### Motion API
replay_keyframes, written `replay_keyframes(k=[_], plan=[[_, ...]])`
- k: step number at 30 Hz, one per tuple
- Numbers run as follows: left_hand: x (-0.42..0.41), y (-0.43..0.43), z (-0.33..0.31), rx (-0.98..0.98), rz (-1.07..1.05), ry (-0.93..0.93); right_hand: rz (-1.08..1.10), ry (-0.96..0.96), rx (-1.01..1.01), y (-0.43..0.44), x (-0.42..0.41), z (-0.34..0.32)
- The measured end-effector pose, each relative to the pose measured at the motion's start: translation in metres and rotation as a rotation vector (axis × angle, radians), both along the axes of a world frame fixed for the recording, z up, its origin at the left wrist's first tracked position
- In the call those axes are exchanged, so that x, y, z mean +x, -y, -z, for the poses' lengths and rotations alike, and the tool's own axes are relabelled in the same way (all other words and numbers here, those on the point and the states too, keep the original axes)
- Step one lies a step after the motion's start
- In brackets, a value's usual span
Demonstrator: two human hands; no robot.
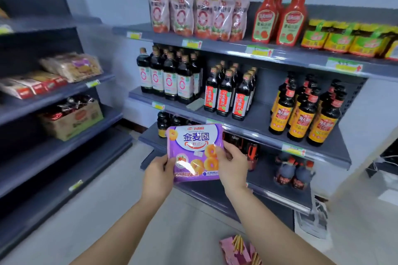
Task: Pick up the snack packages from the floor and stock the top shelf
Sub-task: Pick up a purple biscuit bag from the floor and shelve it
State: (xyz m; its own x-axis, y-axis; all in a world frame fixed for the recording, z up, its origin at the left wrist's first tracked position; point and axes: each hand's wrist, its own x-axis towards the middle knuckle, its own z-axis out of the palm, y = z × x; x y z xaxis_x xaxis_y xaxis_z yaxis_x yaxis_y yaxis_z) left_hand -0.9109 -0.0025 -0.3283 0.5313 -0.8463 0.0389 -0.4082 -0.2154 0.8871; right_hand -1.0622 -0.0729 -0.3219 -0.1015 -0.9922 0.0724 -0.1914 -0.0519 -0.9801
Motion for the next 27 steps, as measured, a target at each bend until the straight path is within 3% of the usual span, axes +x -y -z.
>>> replay_keyframes(k=[14, 27], plan=[[0.207, -0.056, -0.091, -0.109, -0.248, 0.154, -0.243, 0.043, -0.188, -0.014, 0.228, -0.08], [0.364, -0.091, -0.132, -0.196, -0.639, 0.2, -0.614, 0.108, -0.289, -0.008, 0.432, -0.128]])
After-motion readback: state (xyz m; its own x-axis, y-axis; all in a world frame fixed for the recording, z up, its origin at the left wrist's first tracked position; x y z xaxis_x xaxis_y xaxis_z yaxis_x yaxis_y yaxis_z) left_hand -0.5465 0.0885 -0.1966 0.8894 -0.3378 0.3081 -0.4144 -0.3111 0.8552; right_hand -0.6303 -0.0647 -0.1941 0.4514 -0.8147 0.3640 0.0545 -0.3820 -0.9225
